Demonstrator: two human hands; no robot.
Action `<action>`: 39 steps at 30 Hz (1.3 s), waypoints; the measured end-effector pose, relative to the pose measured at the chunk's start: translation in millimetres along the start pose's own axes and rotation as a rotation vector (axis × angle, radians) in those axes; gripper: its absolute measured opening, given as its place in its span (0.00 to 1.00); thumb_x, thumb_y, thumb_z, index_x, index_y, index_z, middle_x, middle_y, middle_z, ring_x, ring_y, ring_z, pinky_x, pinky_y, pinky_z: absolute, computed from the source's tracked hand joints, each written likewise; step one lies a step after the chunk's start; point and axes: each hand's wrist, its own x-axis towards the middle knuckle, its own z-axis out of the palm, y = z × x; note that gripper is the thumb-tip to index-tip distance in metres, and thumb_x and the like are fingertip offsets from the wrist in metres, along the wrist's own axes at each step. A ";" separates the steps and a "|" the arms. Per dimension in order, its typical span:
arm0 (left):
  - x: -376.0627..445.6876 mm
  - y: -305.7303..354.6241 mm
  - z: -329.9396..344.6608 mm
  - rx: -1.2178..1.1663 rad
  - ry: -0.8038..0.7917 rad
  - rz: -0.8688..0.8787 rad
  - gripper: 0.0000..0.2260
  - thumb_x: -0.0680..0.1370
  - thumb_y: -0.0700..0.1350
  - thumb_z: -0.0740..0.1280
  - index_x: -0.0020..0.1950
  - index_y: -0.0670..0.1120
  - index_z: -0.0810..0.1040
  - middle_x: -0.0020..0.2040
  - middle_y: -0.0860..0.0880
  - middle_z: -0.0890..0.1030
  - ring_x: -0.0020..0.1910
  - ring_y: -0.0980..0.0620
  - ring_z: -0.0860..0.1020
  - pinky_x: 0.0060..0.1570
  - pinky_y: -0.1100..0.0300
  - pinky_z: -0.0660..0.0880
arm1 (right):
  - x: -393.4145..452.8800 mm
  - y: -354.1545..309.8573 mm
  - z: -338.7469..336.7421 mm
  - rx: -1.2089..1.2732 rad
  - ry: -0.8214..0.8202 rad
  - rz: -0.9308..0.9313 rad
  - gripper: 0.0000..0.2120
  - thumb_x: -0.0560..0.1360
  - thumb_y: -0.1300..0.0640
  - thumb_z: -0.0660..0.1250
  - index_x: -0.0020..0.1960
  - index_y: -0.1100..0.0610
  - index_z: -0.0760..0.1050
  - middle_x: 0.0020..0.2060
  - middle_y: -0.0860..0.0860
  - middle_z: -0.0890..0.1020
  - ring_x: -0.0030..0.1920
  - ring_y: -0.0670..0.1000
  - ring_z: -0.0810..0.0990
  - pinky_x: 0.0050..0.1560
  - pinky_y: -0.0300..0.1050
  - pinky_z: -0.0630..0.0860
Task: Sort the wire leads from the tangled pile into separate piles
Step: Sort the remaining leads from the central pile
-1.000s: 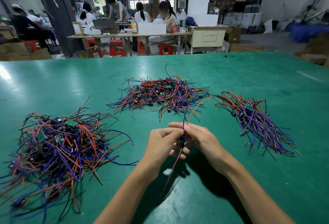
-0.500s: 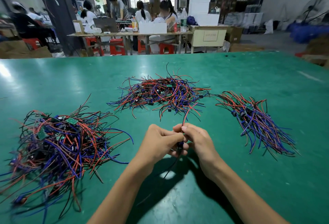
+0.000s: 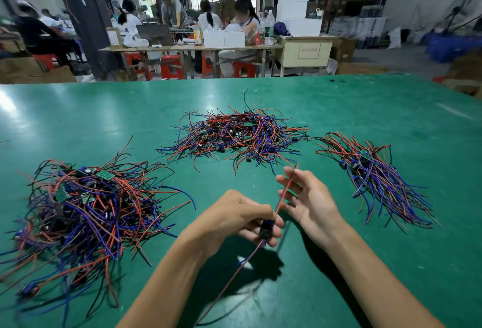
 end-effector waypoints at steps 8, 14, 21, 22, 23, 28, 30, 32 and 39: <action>9.3 -1.9 -16.1 -0.169 0.127 -0.010 0.12 0.81 0.47 0.66 0.53 0.39 0.84 0.48 0.39 0.86 0.37 0.46 0.85 0.35 0.59 0.82 | -9.8 12.6 9.8 -0.381 -0.245 -0.204 0.12 0.77 0.48 0.67 0.50 0.54 0.86 0.40 0.49 0.84 0.38 0.46 0.81 0.39 0.38 0.80; 8.7 -8.5 -22.1 -0.108 0.109 0.112 0.09 0.77 0.40 0.72 0.55 0.38 0.84 0.48 0.41 0.86 0.38 0.49 0.84 0.39 0.61 0.81 | -11.7 2.0 4.8 -0.306 -0.065 -0.241 0.12 0.81 0.48 0.63 0.56 0.53 0.80 0.48 0.53 0.88 0.45 0.52 0.88 0.34 0.39 0.80; 15.3 -10.7 -19.9 0.118 0.356 0.254 0.04 0.77 0.37 0.72 0.49 0.38 0.85 0.39 0.43 0.85 0.28 0.52 0.79 0.30 0.64 0.75 | -10.6 -1.5 1.6 -0.118 -0.060 -0.179 0.10 0.83 0.51 0.62 0.59 0.54 0.77 0.52 0.53 0.87 0.49 0.54 0.87 0.35 0.38 0.80; 16.2 -12.1 -20.5 0.154 0.377 0.269 0.04 0.78 0.39 0.72 0.48 0.40 0.86 0.39 0.43 0.85 0.28 0.53 0.79 0.30 0.64 0.75 | -10.1 -1.2 1.6 -0.104 -0.061 -0.176 0.10 0.82 0.51 0.62 0.59 0.54 0.77 0.52 0.53 0.87 0.48 0.54 0.87 0.35 0.38 0.80; 17.1 -13.5 -21.3 0.192 0.401 0.284 0.04 0.78 0.41 0.72 0.47 0.42 0.86 0.39 0.44 0.86 0.28 0.53 0.79 0.30 0.63 0.74 | -9.8 -1.0 1.7 -0.097 -0.057 -0.177 0.10 0.82 0.51 0.63 0.59 0.54 0.78 0.52 0.53 0.87 0.48 0.54 0.87 0.36 0.38 0.80; 20.7 -16.2 -25.7 0.316 0.452 0.338 0.08 0.80 0.47 0.69 0.45 0.49 0.86 0.34 0.52 0.85 0.25 0.54 0.71 0.31 0.64 0.70 | -8.3 -1.1 2.1 -0.155 0.055 -0.264 0.14 0.75 0.44 0.69 0.53 0.54 0.82 0.48 0.52 0.88 0.39 0.50 0.87 0.32 0.38 0.79; 21.8 -15.8 -25.8 0.354 0.454 0.334 0.10 0.81 0.48 0.67 0.45 0.50 0.86 0.33 0.53 0.83 0.23 0.57 0.67 0.31 0.63 0.68 | -8.0 -0.4 1.9 -0.191 0.106 -0.295 0.13 0.75 0.43 0.71 0.48 0.53 0.85 0.45 0.52 0.88 0.33 0.47 0.84 0.29 0.38 0.78; 22.6 -15.7 -25.2 0.390 0.445 0.319 0.11 0.82 0.49 0.65 0.45 0.50 0.86 0.33 0.53 0.83 0.23 0.59 0.65 0.31 0.61 0.66 | -8.6 -0.4 2.6 -0.200 0.132 -0.299 0.12 0.74 0.43 0.72 0.45 0.52 0.86 0.43 0.52 0.88 0.31 0.46 0.82 0.28 0.37 0.77; 22.5 -17.3 -23.4 0.440 0.418 0.295 0.14 0.84 0.49 0.62 0.45 0.50 0.85 0.31 0.53 0.81 0.22 0.60 0.64 0.31 0.61 0.64 | -11.4 -1.9 2.3 -0.216 0.150 -0.291 0.14 0.71 0.39 0.72 0.44 0.50 0.86 0.41 0.51 0.88 0.30 0.45 0.81 0.29 0.35 0.75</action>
